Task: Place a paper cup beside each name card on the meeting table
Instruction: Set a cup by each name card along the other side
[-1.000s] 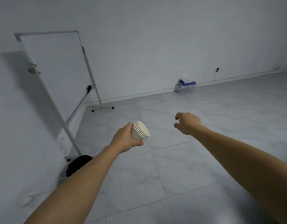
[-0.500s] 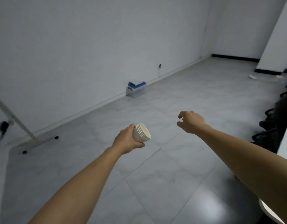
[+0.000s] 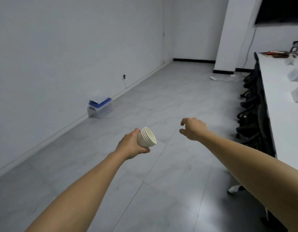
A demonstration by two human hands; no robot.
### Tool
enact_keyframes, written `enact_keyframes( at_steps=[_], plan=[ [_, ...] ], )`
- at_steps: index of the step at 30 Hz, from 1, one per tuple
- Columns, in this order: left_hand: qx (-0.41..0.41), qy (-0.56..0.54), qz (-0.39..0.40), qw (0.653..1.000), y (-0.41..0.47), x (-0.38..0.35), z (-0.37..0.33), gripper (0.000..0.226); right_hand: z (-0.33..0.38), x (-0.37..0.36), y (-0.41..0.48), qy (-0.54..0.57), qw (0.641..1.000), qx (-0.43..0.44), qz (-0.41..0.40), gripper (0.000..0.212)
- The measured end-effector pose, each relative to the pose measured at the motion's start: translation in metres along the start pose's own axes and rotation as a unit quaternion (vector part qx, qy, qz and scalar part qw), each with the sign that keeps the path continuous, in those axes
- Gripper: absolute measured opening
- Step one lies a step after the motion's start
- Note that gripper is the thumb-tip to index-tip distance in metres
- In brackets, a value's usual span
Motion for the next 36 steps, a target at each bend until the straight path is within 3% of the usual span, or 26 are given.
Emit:
enact_keyframes(
  at_steps=[8, 16, 26, 36],
  plan=[
    [-0.088, -0.033, 0.075, 0.993, 0.196, -0.071, -0.019, 0.065, -0.068, -0.019, 0.130, -0.022, 0.993, -0.112, -0.022, 0.039],
    [-0.209, -0.032, 0.159, 0.964, 0.373, -0.126, -0.094, 0.064, -0.150, 0.000, 0.208, -0.038, 0.962, -0.266, -0.050, 0.036],
    [-0.335, -0.085, 0.292, 0.892, 0.452, -0.273, -0.252, 0.058, -0.304, 0.029, 0.231, -0.041, 0.903, -0.418, -0.092, 0.031],
    [-0.410, -0.085, 0.322, 0.849, 0.531, -0.381, -0.416, 0.057, -0.462, 0.062, 0.292, 0.016, 0.854, -0.498, -0.150, 0.038]
  ],
)
Point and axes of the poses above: each hand's wrist, its own y-axis towards the middle knuckle, its own x-axis out of the back of the hand, z = x × y, the point moved 1 cm from there along y, towards the middle knuckle, and after that the axes turned 10 degrees about -z, right-handed, at the moved point
